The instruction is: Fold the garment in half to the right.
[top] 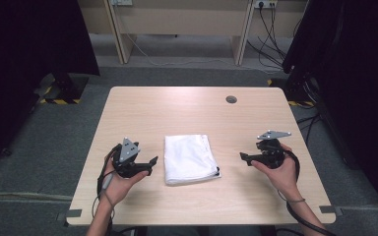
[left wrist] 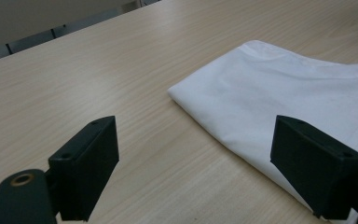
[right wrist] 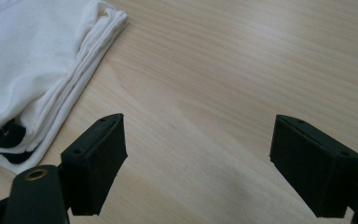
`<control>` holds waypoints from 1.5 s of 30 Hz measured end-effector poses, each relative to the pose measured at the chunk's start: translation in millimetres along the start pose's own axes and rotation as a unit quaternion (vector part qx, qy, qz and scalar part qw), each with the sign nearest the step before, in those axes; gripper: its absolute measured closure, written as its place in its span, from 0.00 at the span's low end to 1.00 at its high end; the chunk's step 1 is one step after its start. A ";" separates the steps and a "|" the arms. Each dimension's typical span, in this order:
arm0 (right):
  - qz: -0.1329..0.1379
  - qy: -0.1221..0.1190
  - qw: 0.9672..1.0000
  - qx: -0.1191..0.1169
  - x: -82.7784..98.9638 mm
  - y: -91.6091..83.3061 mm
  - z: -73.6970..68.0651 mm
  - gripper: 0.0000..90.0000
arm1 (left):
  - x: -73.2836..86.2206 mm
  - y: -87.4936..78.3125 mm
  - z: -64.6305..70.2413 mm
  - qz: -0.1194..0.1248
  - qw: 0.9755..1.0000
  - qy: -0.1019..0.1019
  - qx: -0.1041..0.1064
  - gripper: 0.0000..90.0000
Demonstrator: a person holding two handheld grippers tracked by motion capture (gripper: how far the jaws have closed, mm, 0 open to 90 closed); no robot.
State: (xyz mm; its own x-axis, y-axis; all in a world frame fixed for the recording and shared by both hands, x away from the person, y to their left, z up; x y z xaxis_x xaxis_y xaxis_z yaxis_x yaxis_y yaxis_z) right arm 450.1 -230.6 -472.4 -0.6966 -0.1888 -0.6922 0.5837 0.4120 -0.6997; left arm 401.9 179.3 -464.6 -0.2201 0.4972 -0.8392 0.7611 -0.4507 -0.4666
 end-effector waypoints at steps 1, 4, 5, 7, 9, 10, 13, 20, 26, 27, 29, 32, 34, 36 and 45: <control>0.001 0.001 1.000 0.000 1.3 -1.8 1.8 0.21 | 5.0 -5.0 -1.9 0.001 1.000 -0.003 -0.008 0.16; 0.007 0.007 1.000 0.002 6.6 -8.8 8.7 0.21 | 5.0 -5.0 -1.9 0.001 1.000 -0.003 -0.008 0.16; 0.007 0.007 1.000 0.002 6.6 -8.8 8.7 0.21 | 8.9 -8.3 -2.6 0.001 1.000 -0.003 -0.012 0.16; 0.012 0.011 1.000 0.004 11.0 -13.3 12.7 0.21 | 18.3 -13.2 -2.9 0.002 1.000 -0.013 -0.015 0.17; 0.029 0.026 0.999 0.008 20.2 -22.5 23.7 0.21 | 18.3 -13.2 -2.9 0.002 1.000 -0.013 -0.015 0.17; 0.029 0.026 0.999 0.008 20.2 -22.5 23.7 0.21 | 18.3 -13.2 -2.9 0.002 1.000 -0.013 -0.015 0.17; 0.029 0.026 0.999 0.008 20.2 -22.5 23.7 0.21 | 18.3 -13.2 -2.9 0.002 1.000 -0.013 -0.015 0.17; 0.031 0.033 0.999 0.013 29.1 -26.1 32.3 0.21 | 28.7 -14.8 -5.3 0.004 0.999 -0.030 -0.023 0.17; 0.030 0.046 0.998 0.018 42.0 -28.4 43.1 0.21 | 36.9 -14.0 -4.9 -0.004 0.999 -0.029 -0.028 0.17; 0.032 0.053 0.998 0.019 45.6 -31.1 48.1 0.21 | 36.9 -14.0 -4.9 -0.004 0.999 -0.029 -0.028 0.17; 0.032 0.053 0.998 0.019 45.6 -31.1 48.1 0.21 | 41.4 -13.0 -4.0 -0.008 0.999 -0.030 -0.030 0.17; 0.035 0.063 0.997 0.026 51.1 -33.6 56.3 0.21 | 44.6 -12.2 -3.8 -0.012 0.999 -0.031 -0.032 0.17; 0.034 0.071 0.997 0.025 53.6 -34.1 60.1 0.20 | 46.3 -12.4 -4.7 -0.013 0.999 -0.032 -0.036 0.17; 0.036 0.077 0.996 0.027 56.3 -34.2 64.5 0.20 | 48.0 -12.3 -5.8 -0.012 0.999 -0.036 -0.039 0.17; 0.048 0.092 0.994 0.030 64.1 -35.2 72.8 0.20 | 54.7 -7.5 -4.9 -0.018 0.998 -0.037 -0.039 0.17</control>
Point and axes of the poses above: each handheld gripper's, and its own axes: y roughly forward along the jaws, x roughly out of its underside, z roughly to its right, the point moved 5 cm from there along y, roughly forward along the jaws, and after that the axes turned 12 degrees about y, right-handed, at the moved point
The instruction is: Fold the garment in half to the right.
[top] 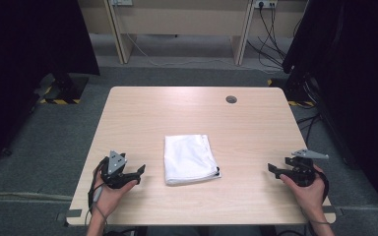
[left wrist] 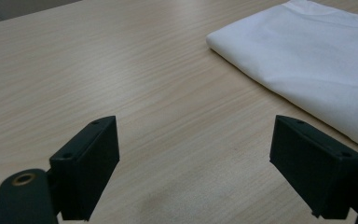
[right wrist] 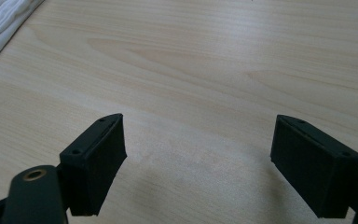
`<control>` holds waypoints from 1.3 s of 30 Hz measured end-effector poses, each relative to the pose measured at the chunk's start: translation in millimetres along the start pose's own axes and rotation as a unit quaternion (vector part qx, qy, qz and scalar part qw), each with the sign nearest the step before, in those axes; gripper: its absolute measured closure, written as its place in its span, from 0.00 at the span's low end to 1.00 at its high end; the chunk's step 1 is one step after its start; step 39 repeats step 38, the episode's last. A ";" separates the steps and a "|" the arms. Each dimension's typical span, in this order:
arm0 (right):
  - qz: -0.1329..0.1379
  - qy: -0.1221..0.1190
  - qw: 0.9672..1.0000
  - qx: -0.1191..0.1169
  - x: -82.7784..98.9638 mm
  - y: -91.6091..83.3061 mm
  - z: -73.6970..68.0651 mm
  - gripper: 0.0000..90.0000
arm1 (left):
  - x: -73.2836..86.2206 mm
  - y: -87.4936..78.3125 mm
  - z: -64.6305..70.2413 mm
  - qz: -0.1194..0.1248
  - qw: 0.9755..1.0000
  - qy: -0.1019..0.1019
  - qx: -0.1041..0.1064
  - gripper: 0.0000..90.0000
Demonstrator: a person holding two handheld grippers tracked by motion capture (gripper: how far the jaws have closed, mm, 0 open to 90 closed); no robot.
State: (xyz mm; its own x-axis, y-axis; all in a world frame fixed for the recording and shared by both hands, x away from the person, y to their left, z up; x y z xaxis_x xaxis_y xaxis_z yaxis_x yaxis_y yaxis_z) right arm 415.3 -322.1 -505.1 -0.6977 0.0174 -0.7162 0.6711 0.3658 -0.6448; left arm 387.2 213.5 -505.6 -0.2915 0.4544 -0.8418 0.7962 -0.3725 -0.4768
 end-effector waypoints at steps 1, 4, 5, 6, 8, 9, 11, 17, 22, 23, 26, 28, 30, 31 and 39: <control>0.002 0.001 1.000 0.000 0.2 -0.2 0.3 0.20 | 0.4 0.5 0.0 0.000 1.000 -0.001 0.000 0.17; 0.008 0.008 1.000 -0.003 1.0 -1.2 2.6 0.20 | 1.8 1.3 -0.5 0.000 1.000 -0.003 -0.001 0.17; 0.011 0.013 1.000 -0.007 1.2 -1.4 3.3 0.20 | 2.5 1.6 -0.6 0.000 1.000 -0.004 -0.002 0.17; 0.012 0.014 1.000 -0.006 1.7 -1.3 3.8 0.20 | 3.4 1.9 -0.8 -0.001 1.000 -0.004 -0.003 0.17; 0.012 0.011 1.000 -0.002 3.2 -0.7 4.2 0.20 | 5.4 2.5 -0.2 -0.001 1.000 -0.006 -0.002 0.17; 0.012 0.010 1.000 -0.001 3.9 -0.4 4.4 0.20 | 7.0 2.5 0.0 -0.005 1.000 -0.006 -0.002 0.17; 0.010 0.009 1.000 0.003 5.0 0.3 5.1 0.19 | 6.8 1.7 -0.2 0.001 1.000 -0.006 -0.003 0.17; 0.019 0.014 1.000 -0.003 4.7 -1.4 5.8 0.19 | 6.7 1.9 1.4 -0.002 1.000 -0.002 -0.004 0.17; 0.025 0.019 0.999 -0.014 4.4 -2.8 6.9 0.17 | 6.8 1.4 0.5 0.002 1.000 -0.008 -0.006 0.17; 0.025 0.021 0.999 -0.016 4.4 -3.0 7.3 0.17 | 6.8 1.4 0.4 0.002 1.000 -0.008 -0.006 0.17; 0.022 0.026 0.999 -0.020 4.3 -2.8 8.4 0.16 | 6.8 1.4 0.4 0.002 1.000 -0.009 -0.003 0.17; 0.021 0.027 0.999 -0.023 4.2 -2.7 8.7 0.16 | 7.0 1.6 0.1 0.001 1.000 -0.010 -0.003 0.17; 0.020 0.027 0.999 -0.023 4.2 -2.7 8.6 0.16 | 7.0 1.5 0.0 0.002 1.000 -0.011 -0.003 0.17; 0.020 0.026 0.999 -0.024 4.3 -2.7 8.5 0.16 | 6.9 1.4 0.1 0.002 1.000 -0.010 -0.003 0.17; 0.019 0.032 0.999 -0.029 4.1 -2.9 9.3 0.15 | 6.6 1.3 1.3 0.002 1.000 -0.003 -0.004 0.17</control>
Point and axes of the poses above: each handheld gripper's, and its own axes: y roughly forward along the jaws, x roughly out of its underside, z roughly to its right, the point moved 5 cm from there along y, roughly forward along the jaws, and after that the axes turned 12 degrees about y, right-handed, at the moved point
